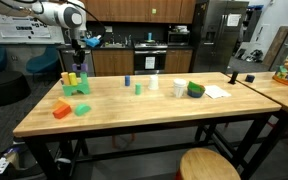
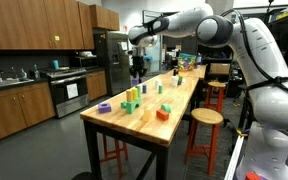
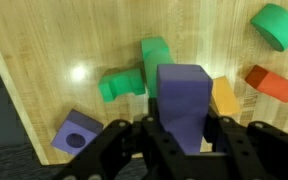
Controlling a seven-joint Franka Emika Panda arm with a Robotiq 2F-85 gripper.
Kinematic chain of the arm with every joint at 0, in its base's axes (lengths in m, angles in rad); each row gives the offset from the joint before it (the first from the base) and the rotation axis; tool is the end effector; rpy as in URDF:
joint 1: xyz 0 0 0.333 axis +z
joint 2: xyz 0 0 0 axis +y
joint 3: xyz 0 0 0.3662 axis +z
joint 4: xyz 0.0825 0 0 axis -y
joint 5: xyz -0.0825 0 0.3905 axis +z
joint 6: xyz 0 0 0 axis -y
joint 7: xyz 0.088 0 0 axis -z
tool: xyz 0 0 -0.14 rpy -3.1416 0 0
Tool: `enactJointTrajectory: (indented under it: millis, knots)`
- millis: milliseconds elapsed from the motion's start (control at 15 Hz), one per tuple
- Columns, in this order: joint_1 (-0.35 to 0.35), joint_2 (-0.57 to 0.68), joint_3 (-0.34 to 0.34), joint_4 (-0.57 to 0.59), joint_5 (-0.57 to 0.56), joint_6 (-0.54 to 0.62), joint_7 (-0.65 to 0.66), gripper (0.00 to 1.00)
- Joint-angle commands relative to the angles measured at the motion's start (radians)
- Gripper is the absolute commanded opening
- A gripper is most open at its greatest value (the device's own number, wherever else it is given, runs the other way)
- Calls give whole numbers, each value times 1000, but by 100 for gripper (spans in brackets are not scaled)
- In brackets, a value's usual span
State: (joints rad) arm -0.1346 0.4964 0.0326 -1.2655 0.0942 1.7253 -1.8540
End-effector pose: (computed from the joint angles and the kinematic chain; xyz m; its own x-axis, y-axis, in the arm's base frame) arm 0.7258 -0.0677 0.4803 -0.1593 0.9806 0.1139 0.9869 0.1610 -0.0056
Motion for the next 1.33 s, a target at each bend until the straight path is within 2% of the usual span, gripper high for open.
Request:
enactJointTrajectory:
  millis: [0,1267]
  knots:
    - [1,11,3,29,-9,-14,10,16]
    - [5,30,8,22,-8,-22,10,16]
